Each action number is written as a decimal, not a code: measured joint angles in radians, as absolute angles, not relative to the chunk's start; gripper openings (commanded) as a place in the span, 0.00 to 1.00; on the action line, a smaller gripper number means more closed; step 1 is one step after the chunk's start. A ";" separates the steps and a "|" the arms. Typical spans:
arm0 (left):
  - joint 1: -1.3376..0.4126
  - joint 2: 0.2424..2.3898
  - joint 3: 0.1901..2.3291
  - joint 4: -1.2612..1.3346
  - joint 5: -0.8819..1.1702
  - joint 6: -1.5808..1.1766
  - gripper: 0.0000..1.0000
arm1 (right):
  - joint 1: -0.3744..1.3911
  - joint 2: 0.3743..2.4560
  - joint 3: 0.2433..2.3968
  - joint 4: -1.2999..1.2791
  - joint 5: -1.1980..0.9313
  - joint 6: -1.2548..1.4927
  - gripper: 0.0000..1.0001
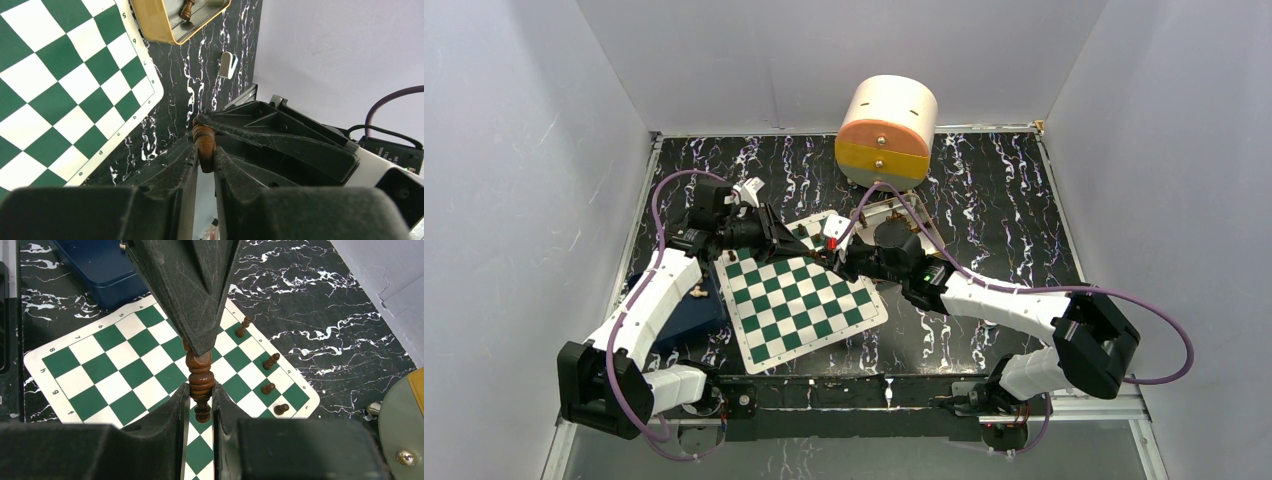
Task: Set up the chess pieces on the board
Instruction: Place the chess piece on the chessboard.
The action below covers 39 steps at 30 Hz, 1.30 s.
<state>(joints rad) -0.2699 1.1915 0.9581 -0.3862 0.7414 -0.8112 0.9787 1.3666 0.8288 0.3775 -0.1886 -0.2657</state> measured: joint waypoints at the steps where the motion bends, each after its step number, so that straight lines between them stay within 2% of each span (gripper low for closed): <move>1: -0.270 1.192 0.957 -0.384 0.741 -0.813 0.07 | 0.979 1.367 0.829 0.377 -0.188 -0.266 0.10; 8: -0.271 1.192 0.956 -0.373 0.738 -0.811 0.00 | 0.981 1.367 0.829 0.377 -0.178 -0.265 0.10; 14: -0.273 1.203 0.980 -0.407 0.665 -0.757 0.00 | 0.982 1.367 0.825 0.379 -0.165 -0.238 0.10; 22: -0.273 1.265 1.105 -0.502 0.432 -0.624 0.00 | 0.982 1.342 0.762 0.382 -0.134 -0.192 0.10; 30: -0.273 1.336 1.163 -0.554 0.075 -0.485 0.00 | 0.982 1.279 0.739 0.379 -0.131 -0.155 0.10; 34: -0.268 1.435 1.178 -0.558 -0.068 -0.437 0.00 | 0.982 1.269 0.738 0.377 -0.131 -0.151 0.10; 39: -0.255 1.557 1.178 -0.557 -0.145 -0.413 0.00 | 0.982 1.264 0.738 0.377 -0.134 -0.141 0.11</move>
